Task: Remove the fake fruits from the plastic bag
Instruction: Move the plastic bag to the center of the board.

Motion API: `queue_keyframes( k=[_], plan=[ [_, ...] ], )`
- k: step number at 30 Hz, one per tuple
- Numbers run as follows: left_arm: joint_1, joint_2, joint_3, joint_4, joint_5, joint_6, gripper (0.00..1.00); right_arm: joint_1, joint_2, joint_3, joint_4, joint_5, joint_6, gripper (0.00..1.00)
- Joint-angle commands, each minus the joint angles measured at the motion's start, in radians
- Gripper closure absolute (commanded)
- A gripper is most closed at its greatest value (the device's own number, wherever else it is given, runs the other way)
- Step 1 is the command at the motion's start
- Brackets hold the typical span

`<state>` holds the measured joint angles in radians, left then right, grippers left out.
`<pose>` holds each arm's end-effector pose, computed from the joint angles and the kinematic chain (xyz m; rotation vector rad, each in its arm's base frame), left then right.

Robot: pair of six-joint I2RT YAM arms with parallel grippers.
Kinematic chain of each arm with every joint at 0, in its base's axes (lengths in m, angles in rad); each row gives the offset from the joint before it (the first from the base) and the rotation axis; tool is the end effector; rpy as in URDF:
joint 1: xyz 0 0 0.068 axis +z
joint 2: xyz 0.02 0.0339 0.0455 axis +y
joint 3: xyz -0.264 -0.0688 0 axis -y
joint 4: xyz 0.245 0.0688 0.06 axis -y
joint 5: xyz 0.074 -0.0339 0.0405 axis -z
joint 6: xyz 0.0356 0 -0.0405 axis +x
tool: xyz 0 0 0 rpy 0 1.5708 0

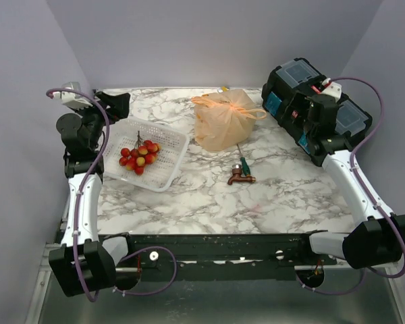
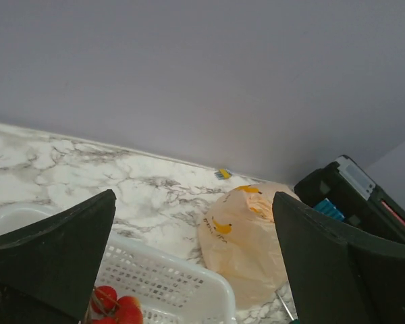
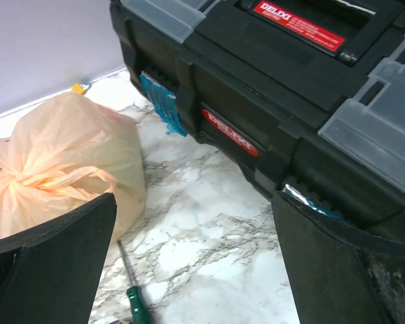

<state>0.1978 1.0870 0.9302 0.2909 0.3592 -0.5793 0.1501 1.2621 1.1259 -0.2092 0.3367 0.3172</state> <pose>0.2524 0.0378 0.3826 -0.2687 1.4456 -0.5689 0.2904 0.0320 0.3548 0.3813 1.8573 -0.0049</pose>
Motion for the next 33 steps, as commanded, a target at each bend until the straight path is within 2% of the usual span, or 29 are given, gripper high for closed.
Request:
queue_keyframes(
  k=[1,3,4,8,11,15,22,27,33],
  plan=[
    [0.063,0.017,-0.036,0.062,0.132,-0.227,0.01,0.0,-0.011,0.022,0.02,-0.082,0.029,0.0],
    [0.103,0.043,-0.085,0.206,0.208,-0.325,0.01,-0.001,0.004,0.036,0.007,-0.114,0.034,0.0],
    [0.106,0.051,-0.089,0.221,0.214,-0.345,0.01,0.0,0.011,0.037,0.01,-0.141,0.039,0.0],
    [0.068,0.033,-0.051,0.103,0.155,-0.25,0.01,0.003,0.028,0.014,0.051,-0.259,0.069,0.0],
    [-0.012,0.002,-0.023,-0.021,0.064,-0.109,0.01,0.039,0.074,0.003,0.088,-0.3,0.11,0.0],
    [-0.167,0.003,0.031,-0.175,-0.055,0.063,0.01,0.141,0.149,0.005,0.141,-0.264,0.144,0.0],
    [-0.415,0.129,0.226,-0.472,-0.134,0.199,0.04,0.28,0.284,0.025,0.258,-0.255,0.191,0.0],
    [-0.552,0.219,0.384,-0.647,-0.206,0.303,0.05,0.314,0.376,0.083,0.255,-0.214,0.188,0.0],
    [-0.66,0.259,0.404,-0.708,-0.275,0.401,0.07,0.323,0.436,0.112,0.281,-0.124,0.207,0.03]
  ],
)
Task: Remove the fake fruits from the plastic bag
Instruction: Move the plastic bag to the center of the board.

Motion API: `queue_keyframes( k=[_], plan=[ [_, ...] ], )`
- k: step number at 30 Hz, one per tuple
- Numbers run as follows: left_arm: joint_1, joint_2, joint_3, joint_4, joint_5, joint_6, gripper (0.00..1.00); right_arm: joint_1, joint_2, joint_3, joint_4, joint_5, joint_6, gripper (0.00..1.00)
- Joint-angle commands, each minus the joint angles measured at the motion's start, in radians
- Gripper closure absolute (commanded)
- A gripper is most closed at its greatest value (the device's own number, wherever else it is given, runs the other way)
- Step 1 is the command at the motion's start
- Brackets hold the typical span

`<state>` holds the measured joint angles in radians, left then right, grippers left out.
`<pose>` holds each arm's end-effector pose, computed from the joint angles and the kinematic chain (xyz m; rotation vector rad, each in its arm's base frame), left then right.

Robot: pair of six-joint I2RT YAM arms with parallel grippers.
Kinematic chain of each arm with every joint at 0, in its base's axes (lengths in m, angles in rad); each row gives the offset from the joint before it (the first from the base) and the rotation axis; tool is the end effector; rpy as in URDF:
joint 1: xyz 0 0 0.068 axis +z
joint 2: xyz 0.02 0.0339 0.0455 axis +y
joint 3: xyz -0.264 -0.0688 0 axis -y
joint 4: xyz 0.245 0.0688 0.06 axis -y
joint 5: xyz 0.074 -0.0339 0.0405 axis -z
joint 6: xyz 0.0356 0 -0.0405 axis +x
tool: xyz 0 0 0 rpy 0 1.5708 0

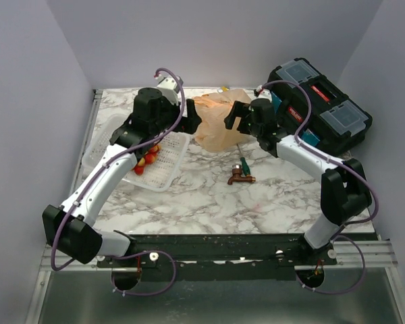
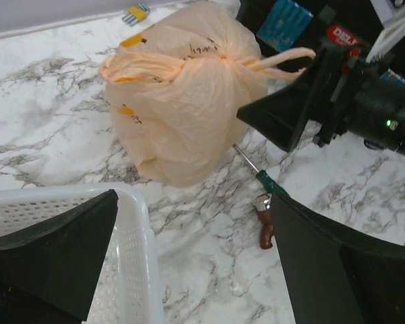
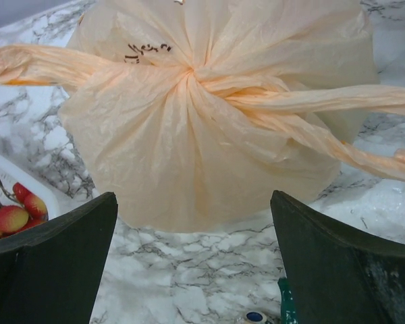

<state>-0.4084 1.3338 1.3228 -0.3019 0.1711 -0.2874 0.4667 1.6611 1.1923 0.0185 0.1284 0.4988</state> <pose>0.2798 -0.1277 0.3938 0.2363 1.9147 -0.6328 0.3485 0.1705 0.2717 0.1155 2.0474 0.4800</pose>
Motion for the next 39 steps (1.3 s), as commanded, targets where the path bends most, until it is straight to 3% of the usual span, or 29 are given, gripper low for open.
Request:
queue_keyframes(
  k=[1,14,22,37,39],
  plan=[
    [-0.067,0.013,0.015,-0.127,-0.089,0.117,0.07,0.007,0.048,0.053,0.058,0.092,0.035,0.05],
    [-0.101,-0.024,-0.036,-0.095,-0.086,0.138,0.08,0.022,0.21,0.18,0.017,0.117,0.137,0.18],
    [-0.101,0.013,-0.021,-0.113,-0.095,0.13,0.08,0.065,0.236,0.201,0.007,0.126,0.125,0.34],
    [-0.101,0.034,-0.007,-0.135,-0.023,0.105,0.1,0.11,0.193,0.092,0.036,0.085,0.046,0.97],
    [-0.101,0.037,-0.007,-0.136,-0.026,0.103,0.1,0.127,0.175,0.076,0.025,0.076,0.031,0.99]
  ],
)
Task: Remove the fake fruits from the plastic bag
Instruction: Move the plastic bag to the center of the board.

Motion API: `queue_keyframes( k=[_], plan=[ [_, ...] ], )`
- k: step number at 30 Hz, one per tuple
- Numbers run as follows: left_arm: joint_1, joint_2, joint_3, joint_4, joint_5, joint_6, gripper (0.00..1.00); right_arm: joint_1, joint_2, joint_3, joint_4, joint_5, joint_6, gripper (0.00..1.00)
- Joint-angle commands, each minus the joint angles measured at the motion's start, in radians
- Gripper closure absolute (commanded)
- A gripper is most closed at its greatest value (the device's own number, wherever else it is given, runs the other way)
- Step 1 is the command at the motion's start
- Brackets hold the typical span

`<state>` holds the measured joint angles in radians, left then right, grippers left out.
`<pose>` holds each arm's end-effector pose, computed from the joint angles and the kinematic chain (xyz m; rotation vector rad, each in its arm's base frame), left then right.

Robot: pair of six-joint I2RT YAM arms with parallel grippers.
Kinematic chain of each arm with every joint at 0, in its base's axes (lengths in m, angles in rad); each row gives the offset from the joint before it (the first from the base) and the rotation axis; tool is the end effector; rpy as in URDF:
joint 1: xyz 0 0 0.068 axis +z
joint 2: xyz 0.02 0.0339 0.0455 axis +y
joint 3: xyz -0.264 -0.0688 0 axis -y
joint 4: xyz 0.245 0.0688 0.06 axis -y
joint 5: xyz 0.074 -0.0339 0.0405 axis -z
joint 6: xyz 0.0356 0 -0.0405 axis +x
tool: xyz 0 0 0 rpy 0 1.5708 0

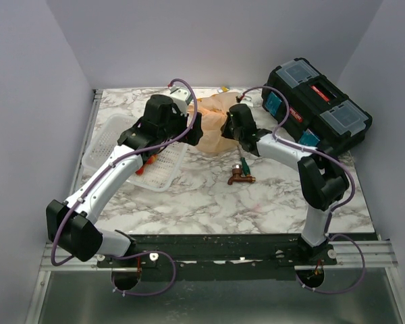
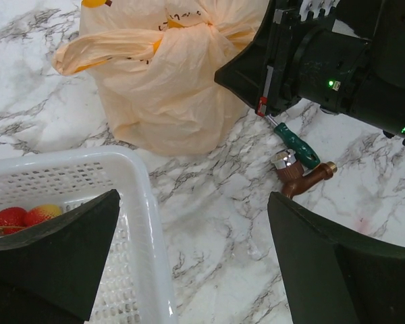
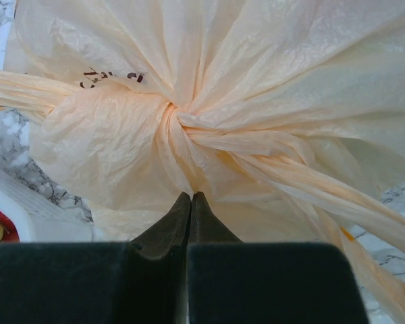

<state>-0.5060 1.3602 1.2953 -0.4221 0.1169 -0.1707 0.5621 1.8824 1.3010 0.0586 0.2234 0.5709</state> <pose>0.2690 -0.1538 0.3645 0.4227 2.0550 -0.5347 0.3704 0.2240 0.2261 0.1459 2.1066 0.4541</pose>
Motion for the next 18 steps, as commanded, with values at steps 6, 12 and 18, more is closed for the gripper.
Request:
queue_keyframes(
  k=[6,12,18],
  plan=[
    [-0.003,0.027,0.019,-0.01,0.085,-0.041,0.12,0.078,-0.145,-0.148,0.007,-0.129,-0.062,0.99],
    [-0.003,0.064,0.037,-0.03,0.151,-0.067,0.16,0.099,-0.287,-0.367,0.118,-0.196,0.015,0.99],
    [-0.003,0.057,0.004,0.019,0.274,-0.121,0.22,0.115,-0.384,-0.54,0.24,-0.293,0.127,0.99]
  ],
)
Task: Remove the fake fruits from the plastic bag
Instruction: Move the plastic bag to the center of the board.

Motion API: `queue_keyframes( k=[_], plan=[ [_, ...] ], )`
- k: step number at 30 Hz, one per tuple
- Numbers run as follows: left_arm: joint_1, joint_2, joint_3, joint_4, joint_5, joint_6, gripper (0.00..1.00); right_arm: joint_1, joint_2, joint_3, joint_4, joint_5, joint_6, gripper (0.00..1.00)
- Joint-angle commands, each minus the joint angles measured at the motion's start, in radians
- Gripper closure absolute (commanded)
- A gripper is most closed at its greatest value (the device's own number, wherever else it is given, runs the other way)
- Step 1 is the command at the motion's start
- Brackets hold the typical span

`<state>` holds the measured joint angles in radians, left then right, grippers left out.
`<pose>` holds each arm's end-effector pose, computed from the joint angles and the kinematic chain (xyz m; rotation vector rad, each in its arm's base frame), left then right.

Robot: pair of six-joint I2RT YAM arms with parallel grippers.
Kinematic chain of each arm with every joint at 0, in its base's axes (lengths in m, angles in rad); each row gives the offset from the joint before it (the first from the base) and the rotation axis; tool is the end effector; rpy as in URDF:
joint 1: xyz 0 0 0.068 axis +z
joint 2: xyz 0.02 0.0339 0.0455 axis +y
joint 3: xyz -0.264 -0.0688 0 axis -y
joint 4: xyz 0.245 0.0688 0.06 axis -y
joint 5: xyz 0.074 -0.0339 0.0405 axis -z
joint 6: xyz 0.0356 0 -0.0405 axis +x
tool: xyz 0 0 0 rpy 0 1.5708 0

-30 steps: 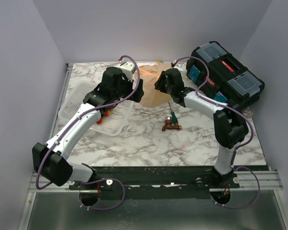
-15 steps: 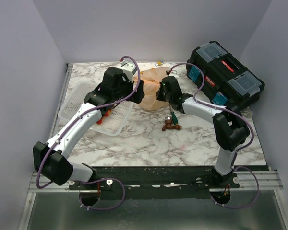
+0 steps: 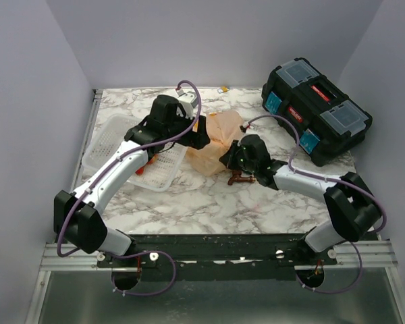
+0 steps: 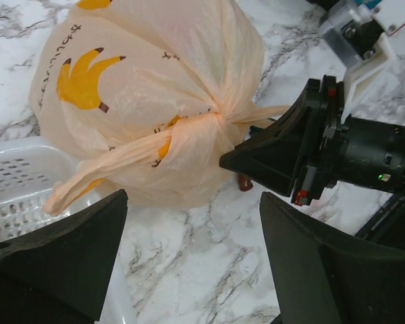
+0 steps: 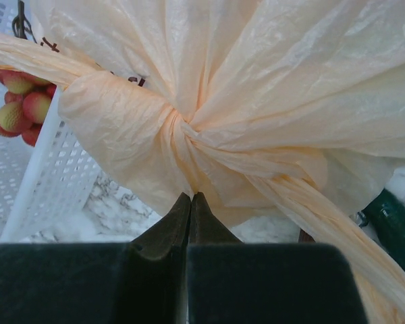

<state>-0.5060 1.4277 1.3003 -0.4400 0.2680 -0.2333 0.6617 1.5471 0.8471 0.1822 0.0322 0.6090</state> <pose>0.2791 -0.1654 0.3450 0.4594 2.1535 -0.7112 0.2650 0.2049 0.2112 -0.0369 2.1739 0.7217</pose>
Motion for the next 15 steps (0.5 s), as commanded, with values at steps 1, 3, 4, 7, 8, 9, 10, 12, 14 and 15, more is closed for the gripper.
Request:
queue_keyframes(
  k=[1,3,4,7,8,9,10,12,14,15],
  plan=[
    [-0.006,-0.012,-0.011,0.046,0.134,-0.071,0.23,0.022,-0.062,-0.104,0.14,-0.111,0.108,0.99],
    [-0.014,-0.017,-0.028,0.062,0.138,-0.086,0.24,0.034,-0.084,-0.139,0.178,-0.13,0.146,0.99],
    [-0.018,-0.022,-0.042,0.075,0.125,-0.088,0.24,0.04,-0.095,-0.154,0.198,-0.14,0.163,0.99],
    [-0.015,-0.02,-0.057,0.052,0.069,-0.12,0.24,0.063,-0.132,-0.196,0.245,-0.151,0.219,0.99],
    [-0.012,-0.01,-0.033,0.013,0.073,-0.135,0.24,0.071,-0.142,-0.208,0.26,-0.154,0.231,0.99],
    [-0.012,-0.003,-0.014,-0.016,0.086,-0.138,0.24,0.077,-0.153,-0.22,0.269,-0.156,0.239,0.99],
    [-0.015,-0.005,-0.017,-0.01,0.108,-0.132,0.25,0.082,-0.162,-0.229,0.275,-0.155,0.249,0.99],
    [-0.017,-0.014,-0.048,0.01,0.108,-0.119,0.25,0.088,-0.17,-0.247,0.293,-0.163,0.259,0.99],
    [-0.017,-0.026,-0.096,0.05,0.127,-0.102,0.26,0.094,-0.168,-0.248,0.293,-0.169,0.258,0.99],
    [-0.019,-0.027,-0.111,0.058,0.14,-0.095,0.28,0.095,-0.167,-0.244,0.279,-0.17,0.257,0.99]
  ],
)
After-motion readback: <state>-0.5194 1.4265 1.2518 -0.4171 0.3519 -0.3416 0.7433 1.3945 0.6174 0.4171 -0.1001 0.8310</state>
